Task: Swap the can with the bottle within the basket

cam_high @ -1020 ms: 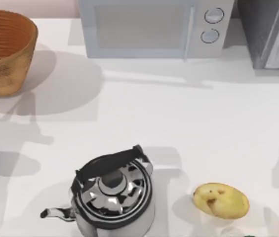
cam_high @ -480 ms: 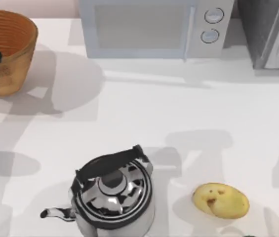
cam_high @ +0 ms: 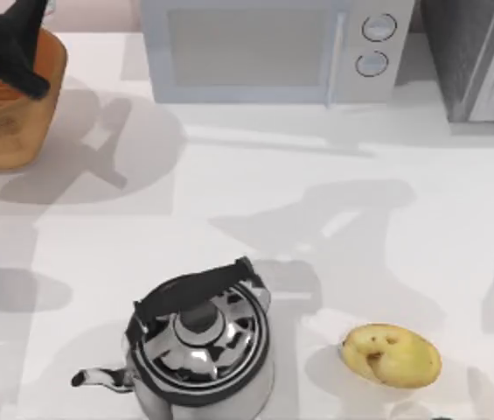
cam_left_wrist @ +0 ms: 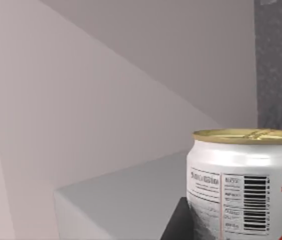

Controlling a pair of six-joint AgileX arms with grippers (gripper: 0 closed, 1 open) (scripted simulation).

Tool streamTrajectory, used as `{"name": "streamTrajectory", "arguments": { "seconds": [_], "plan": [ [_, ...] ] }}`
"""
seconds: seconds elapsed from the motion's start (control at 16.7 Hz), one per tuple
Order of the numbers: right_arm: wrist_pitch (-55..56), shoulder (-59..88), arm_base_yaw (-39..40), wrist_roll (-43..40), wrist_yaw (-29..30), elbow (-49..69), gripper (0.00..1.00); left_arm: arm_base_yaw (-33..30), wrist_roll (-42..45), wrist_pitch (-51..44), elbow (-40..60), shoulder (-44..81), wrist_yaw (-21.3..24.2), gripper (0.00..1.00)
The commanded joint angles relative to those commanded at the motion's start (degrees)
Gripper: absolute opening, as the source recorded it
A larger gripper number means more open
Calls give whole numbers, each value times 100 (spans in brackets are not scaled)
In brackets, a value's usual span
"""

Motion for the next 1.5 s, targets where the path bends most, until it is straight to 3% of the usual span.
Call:
{"name": "streamTrajectory", "arguments": {
  "seconds": [1.02,1.5],
  "plan": [
    [0,0,0,0,0,0,100,-1083,79,1817,1657,4121,2502,0],
    [0,0,0,0,0,0,100,-1869,260,1961,2257,5569,3664,0]
  ]
}}
